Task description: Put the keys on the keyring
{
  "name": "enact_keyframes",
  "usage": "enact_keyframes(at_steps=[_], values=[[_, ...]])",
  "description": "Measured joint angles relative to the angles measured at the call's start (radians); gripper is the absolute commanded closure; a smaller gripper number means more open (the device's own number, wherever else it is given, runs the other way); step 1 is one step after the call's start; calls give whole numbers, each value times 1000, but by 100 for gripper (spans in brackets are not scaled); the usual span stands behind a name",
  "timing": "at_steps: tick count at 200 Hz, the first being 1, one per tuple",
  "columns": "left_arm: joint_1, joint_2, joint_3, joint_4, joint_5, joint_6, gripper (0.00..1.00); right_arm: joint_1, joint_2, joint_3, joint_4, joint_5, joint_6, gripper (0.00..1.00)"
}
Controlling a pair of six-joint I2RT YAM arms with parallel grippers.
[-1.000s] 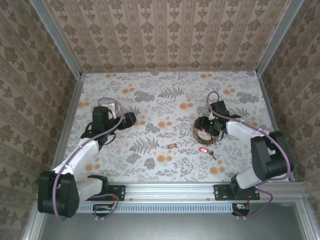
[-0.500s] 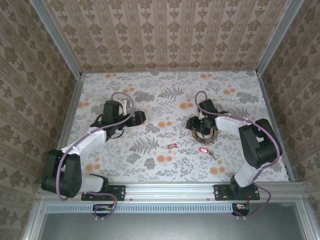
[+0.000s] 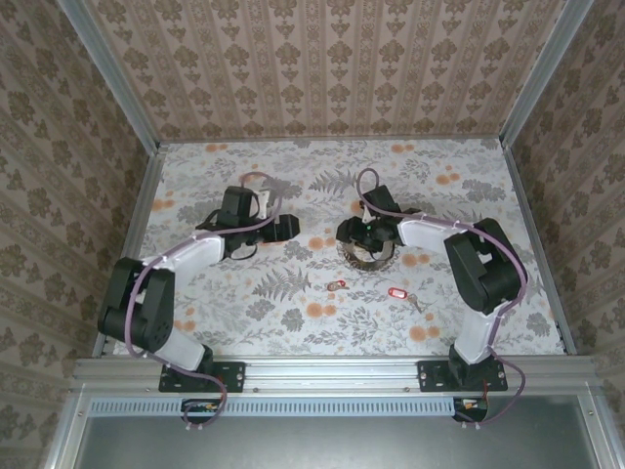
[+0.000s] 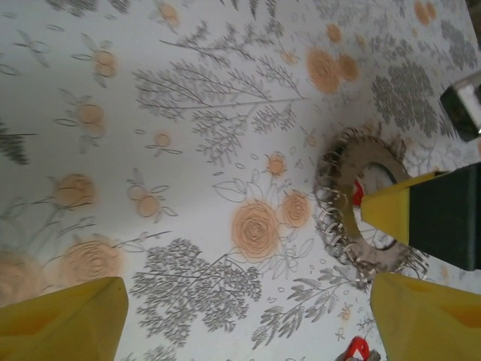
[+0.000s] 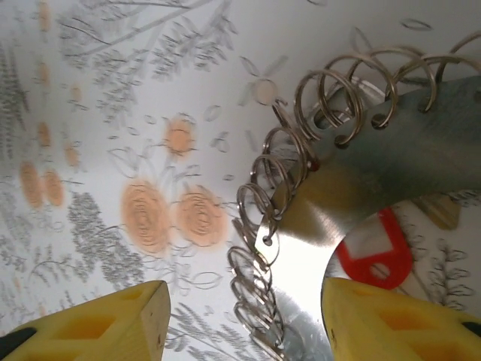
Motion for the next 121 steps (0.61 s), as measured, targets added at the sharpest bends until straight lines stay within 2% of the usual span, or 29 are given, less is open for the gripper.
enact_keyframes(at_steps=[28,61,83,121], values=[[-53,85,73,-7,33,3,23,-35,-140,-53,-34,59,-11,42],[-135,195,186,-29,60,3,28,-189,-342,-191,-47,76,-14,42],[-178,274,265,-52,72,3,29,-260,-355,-246,-60,72,-20,43],[-224,364,344,-101,78,3,34,-264,-334,-288,-77,46,-38,45]])
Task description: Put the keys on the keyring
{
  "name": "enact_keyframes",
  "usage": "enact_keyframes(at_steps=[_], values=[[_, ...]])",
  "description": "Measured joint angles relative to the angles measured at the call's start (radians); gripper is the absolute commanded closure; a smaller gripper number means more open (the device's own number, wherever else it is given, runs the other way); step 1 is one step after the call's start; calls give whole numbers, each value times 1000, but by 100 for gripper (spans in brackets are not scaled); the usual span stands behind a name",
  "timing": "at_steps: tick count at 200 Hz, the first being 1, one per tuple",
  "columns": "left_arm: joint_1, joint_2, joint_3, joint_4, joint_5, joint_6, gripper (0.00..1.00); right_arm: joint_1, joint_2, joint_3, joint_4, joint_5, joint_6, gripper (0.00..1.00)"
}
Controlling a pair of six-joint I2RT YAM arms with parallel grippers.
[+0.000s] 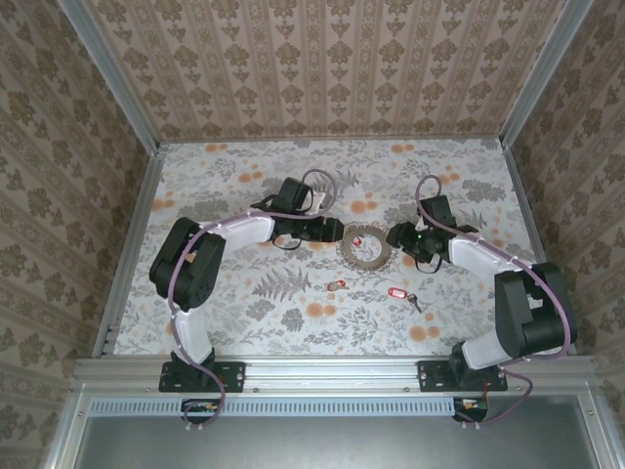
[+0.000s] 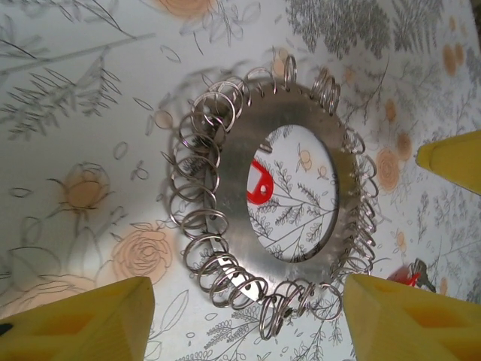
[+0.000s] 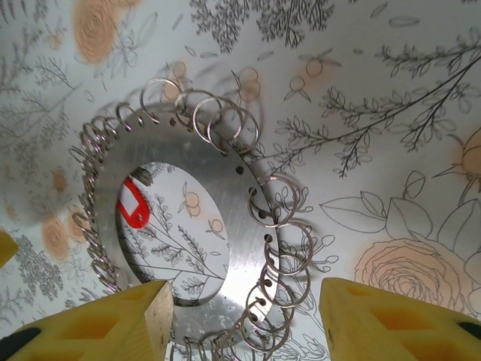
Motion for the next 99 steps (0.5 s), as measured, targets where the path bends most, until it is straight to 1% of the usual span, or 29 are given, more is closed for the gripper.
enact_keyframes(at_steps=[25,99], values=[[-18,37,26,-19,1,0,35,0,39,-5,9,-19,-3,46],[-25,103,72,-35,19,0,46,-6,106,-13,71,-87,-1,51]])
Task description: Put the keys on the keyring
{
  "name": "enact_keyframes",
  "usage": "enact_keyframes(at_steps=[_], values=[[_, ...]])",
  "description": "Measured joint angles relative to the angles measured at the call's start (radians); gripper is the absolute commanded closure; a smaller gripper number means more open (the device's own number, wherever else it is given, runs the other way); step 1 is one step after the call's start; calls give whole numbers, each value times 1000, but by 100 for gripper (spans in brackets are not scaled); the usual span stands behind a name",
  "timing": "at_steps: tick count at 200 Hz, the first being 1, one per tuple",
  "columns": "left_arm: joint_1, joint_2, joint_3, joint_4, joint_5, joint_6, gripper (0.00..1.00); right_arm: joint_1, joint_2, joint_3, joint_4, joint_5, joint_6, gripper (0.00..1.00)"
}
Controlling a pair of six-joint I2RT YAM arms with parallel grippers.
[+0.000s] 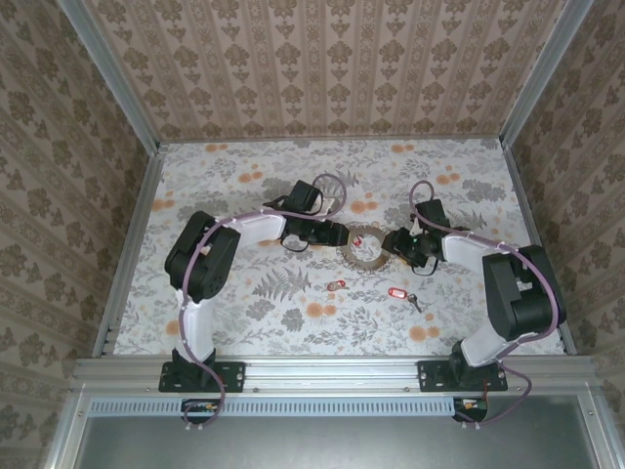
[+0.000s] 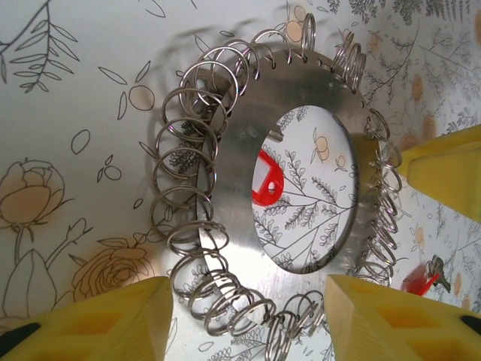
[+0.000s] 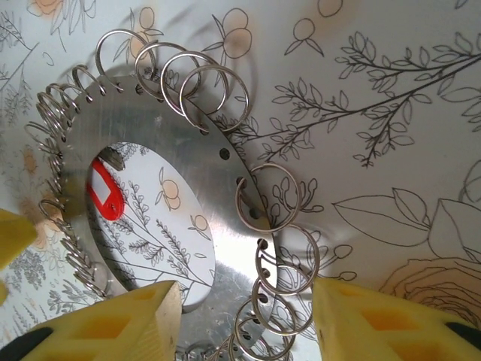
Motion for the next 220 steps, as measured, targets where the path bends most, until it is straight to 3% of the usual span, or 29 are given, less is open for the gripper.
enact_keyframes(at_steps=[80,135,220], values=[[0,56,40,-11,7,0,52,-29,35,-26,75,-56,27,53],[2,69,50,-16,11,0,53,-62,74,-72,243,-162,70,59],[4,75,53,-17,11,0,56,-82,113,-97,377,-265,77,57]])
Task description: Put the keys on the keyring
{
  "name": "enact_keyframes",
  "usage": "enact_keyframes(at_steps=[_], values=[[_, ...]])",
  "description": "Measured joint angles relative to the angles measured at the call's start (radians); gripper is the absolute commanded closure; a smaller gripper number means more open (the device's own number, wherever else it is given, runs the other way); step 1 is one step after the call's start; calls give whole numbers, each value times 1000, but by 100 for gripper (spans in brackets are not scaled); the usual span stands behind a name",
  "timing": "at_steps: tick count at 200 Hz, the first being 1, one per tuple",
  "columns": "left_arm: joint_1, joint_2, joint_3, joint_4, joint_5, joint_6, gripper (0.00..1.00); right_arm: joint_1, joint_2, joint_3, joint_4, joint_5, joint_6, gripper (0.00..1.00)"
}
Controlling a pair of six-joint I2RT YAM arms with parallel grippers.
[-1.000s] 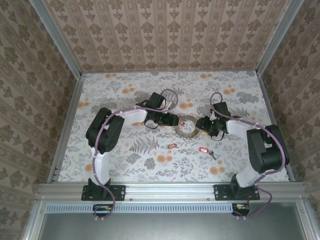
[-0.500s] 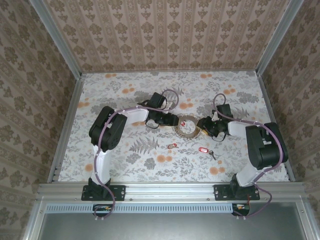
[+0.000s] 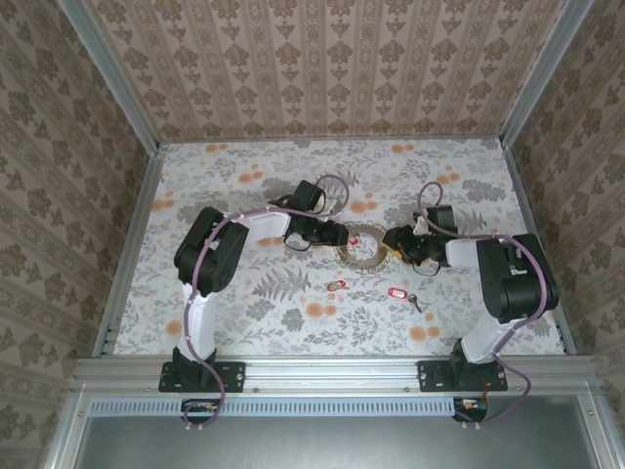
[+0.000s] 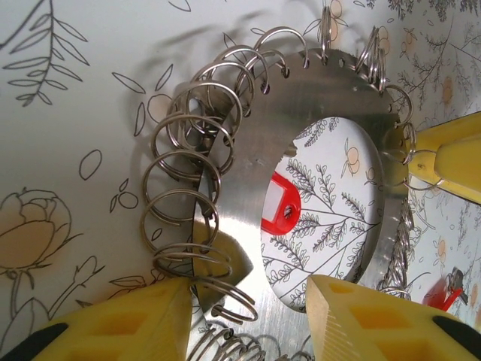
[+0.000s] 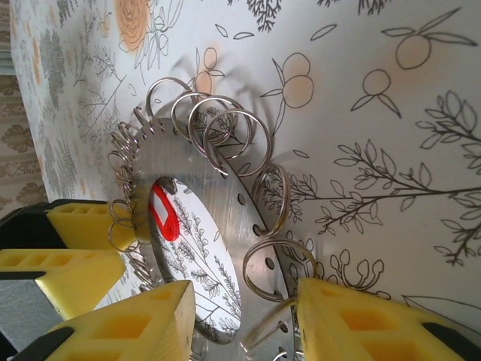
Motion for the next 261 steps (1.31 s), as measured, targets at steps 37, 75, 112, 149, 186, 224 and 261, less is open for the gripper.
enact_keyframes(at_steps=[37,75,112,149,186,224,261], values=[[4,2,0,1,5,0,58,-2,1,3,0,-11,-13,55],[12,6,-2,8,27,-5,58,-2,18,3,35,-42,-24,56],[21,7,-11,30,50,-21,58,-1,33,6,58,-56,-40,62],[27,7,-20,48,66,-39,58,-1,47,10,63,-63,-58,70],[32,5,-31,69,79,-50,56,3,51,10,60,-54,-71,80],[36,-15,-62,109,81,-65,48,0,31,4,61,-51,-71,87],[50,-88,-137,145,45,-89,30,-1,-45,-25,61,-52,-50,89]])
